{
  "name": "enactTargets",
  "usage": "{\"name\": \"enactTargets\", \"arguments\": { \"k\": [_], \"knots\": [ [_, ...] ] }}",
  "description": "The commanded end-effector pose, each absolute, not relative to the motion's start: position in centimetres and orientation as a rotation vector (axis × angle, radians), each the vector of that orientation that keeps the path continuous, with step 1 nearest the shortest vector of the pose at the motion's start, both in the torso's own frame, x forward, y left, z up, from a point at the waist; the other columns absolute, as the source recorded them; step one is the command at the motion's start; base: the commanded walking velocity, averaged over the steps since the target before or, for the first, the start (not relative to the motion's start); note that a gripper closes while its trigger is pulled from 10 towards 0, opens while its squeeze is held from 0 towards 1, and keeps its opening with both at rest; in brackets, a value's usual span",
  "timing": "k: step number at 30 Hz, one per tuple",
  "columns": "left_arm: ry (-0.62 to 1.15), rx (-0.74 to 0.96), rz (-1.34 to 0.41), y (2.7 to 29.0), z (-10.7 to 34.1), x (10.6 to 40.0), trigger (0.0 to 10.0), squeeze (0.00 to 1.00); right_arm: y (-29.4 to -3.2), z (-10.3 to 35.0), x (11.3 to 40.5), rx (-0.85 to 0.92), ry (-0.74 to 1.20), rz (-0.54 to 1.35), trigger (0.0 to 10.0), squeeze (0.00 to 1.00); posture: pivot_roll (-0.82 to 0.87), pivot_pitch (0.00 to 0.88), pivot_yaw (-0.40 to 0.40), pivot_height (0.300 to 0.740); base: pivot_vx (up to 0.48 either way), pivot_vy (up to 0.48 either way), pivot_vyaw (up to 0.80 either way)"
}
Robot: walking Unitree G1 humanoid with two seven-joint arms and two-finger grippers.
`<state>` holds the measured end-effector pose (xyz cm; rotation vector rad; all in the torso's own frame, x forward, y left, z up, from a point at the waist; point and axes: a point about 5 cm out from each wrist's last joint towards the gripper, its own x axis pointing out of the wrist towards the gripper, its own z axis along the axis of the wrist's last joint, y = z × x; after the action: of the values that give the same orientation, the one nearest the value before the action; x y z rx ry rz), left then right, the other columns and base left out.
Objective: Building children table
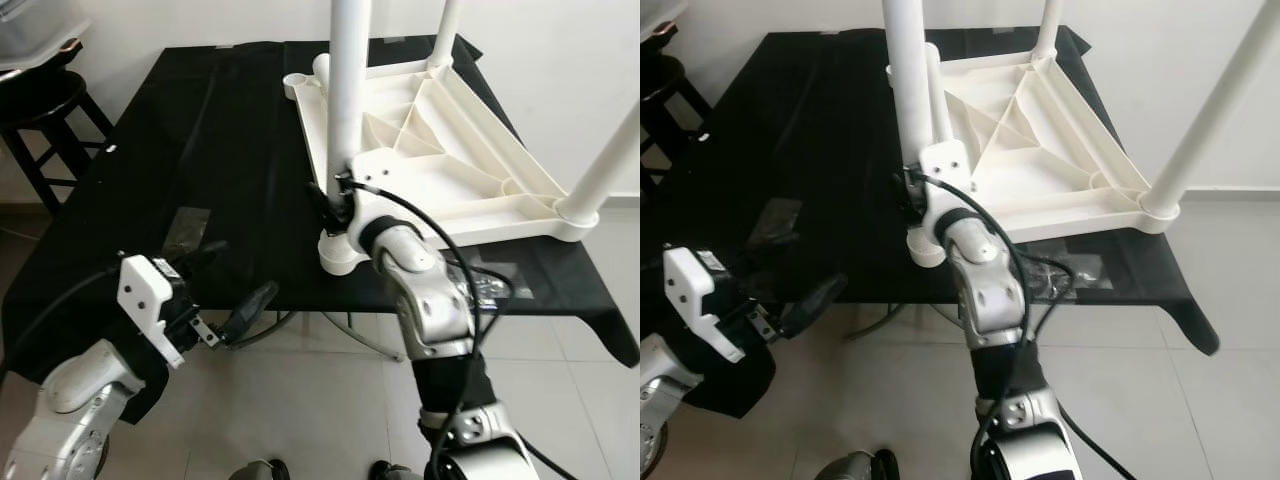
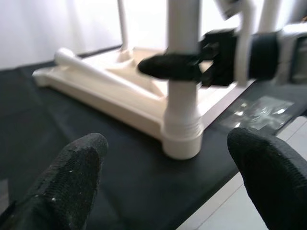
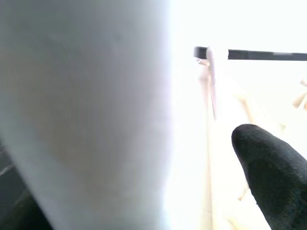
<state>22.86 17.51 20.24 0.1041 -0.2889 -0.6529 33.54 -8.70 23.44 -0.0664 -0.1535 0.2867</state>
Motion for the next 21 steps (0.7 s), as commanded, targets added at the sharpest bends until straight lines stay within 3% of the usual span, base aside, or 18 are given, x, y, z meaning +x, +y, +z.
{"name": "enactTargets", "arguments": {
  "k": [1, 6, 10, 14, 15, 16, 18, 19, 21],
  "knots": [
    [-0.225, 0.101, -0.596, 17.7, 19.0, 23.2, 10.0, 0.0, -10.9, 22.9, 32.5, -0.055, -0.181, 0.226, 10.0, 1.0, -0.04, 0.186, 0.061, 0.74, 0.0, 0.0, 0.0],
    [-0.184, 0.09, -0.536, 17.7, 18.2, 23.6, 10.0, 0.0, -11.8, 22.2, 30.6, -0.109, -0.221, 0.273, 10.0, 1.0, -0.06, 0.185, 0.078, 0.74, 0.0, 0.0, 0.0],
    [-0.144, 0.1, -0.481, 17.4, 17.1, 24.0, 10.0, 0.0, -11.0, 19.8, 27.8, -0.14, -0.195, 0.433, 10.0, 1.0, -0.07, 0.174, 0.092, 0.74, 0.0, 0.0, 0.0],
    [-0.127, 0.09, -0.461, 17.3, 16.9, 24.3, 10.0, 0.0, -10.9, 18.6, 26.8, -0.146, -0.165, 0.472, 10.0, 1.0, -0.07, 0.169, 0.097, 0.74, 0.0, 0.0, 0.0],
    [-0.118, 0.082, -0.453, 17.3, 16.8, 24.3, 10.0, 0.0, -10.9, 18.2, 26.6, -0.147, -0.155, 0.482, 10.0, 0.84, -0.07, 0.167, 0.098, 0.74, 0.0, 0.0, 0.0],
    [-0.117, 0.084, -0.443, 17.2, 16.7, 24.4, 10.0, 0.0, -10.9, 17.6, 26.1, -0.138, -0.134, 0.512, 10.0, 0.75, -0.07, 0.165, 0.102, 0.74, 0.0, 0.0, 0.0],
    [-0.117, 0.084, -0.443, 17.2, 16.7, 24.4, 10.0, 0.0, -10.9, 17.6, 26.1, -0.138, -0.134, 0.512, 10.0, 0.75, -0.07, 0.165, 0.102, 0.74, 0.0, 0.0, 0.0],
    [-0.107, 0.09, -0.429, 17.0, 16.4, 24.3, 10.0, 0.0, -11.0, 16.5, 25.3, -0.13, -0.097, 0.53, 10.0, 0.0, -0.06, 0.151, 0.108, 0.74, 0.0, 0.0, 0.0],
    [-0.107, 0.09, -0.429, 17.0, 16.4, 24.3, 10.0, 0.0, -11.0, 16.5, 25.3, -0.13, -0.097, 0.53, 10.0, 0.0, -0.06, 0.151, 0.108, 0.74, 0.0, 0.0, 0.0]
  ]
}}
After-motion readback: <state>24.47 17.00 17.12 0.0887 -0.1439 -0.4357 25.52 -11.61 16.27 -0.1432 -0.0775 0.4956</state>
